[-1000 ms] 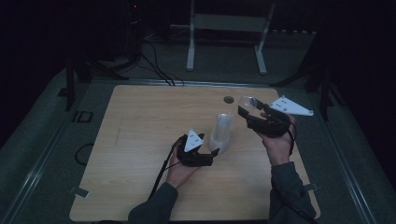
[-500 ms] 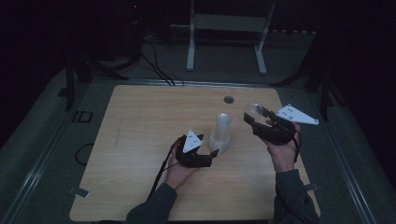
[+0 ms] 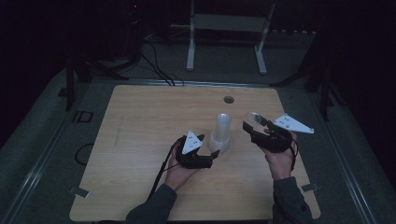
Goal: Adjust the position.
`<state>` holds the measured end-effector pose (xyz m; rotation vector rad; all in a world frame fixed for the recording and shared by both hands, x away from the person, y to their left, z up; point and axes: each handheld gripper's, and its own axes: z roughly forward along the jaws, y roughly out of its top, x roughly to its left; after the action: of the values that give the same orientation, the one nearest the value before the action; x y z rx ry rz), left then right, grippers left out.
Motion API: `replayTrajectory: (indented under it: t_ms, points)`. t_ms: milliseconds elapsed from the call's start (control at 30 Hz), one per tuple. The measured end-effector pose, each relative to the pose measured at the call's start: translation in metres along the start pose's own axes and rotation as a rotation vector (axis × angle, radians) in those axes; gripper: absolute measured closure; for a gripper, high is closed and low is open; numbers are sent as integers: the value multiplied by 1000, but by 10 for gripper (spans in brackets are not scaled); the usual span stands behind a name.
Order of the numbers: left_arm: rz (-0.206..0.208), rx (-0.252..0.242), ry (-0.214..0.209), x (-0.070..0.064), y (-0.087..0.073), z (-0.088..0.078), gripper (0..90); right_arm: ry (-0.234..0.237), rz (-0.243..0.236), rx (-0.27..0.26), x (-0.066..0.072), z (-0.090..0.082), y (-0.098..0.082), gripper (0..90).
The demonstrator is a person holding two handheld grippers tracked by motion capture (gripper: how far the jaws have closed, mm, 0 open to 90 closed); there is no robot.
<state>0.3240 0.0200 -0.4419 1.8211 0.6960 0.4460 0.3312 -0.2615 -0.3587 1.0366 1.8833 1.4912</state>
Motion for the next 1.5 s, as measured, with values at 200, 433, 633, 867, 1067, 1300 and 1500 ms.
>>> replayTrajectory:
  t_ms: [200,433,633,867,1067,1300,1500]
  points:
    - [-7,8,-6,0,-3,1,202,3,24,8,-2,-1,-12,403]
    - [0,6,-10,-2,-2,0,202,28,90,1,-6,-3,-26,405]
    - [6,2,-16,-4,-1,-1,202,51,142,-1,-8,-3,-37,406]
    - [17,-4,-23,-7,-1,-1,202,64,175,5,-8,-1,-46,407]
    - [23,-14,-33,-9,0,0,202,72,187,12,-5,1,-52,407]
    - [32,-21,-40,-12,0,0,202,109,241,5,-5,3,-59,408]
    - [39,-27,-41,-14,0,2,202,140,291,-2,-6,4,-65,409]
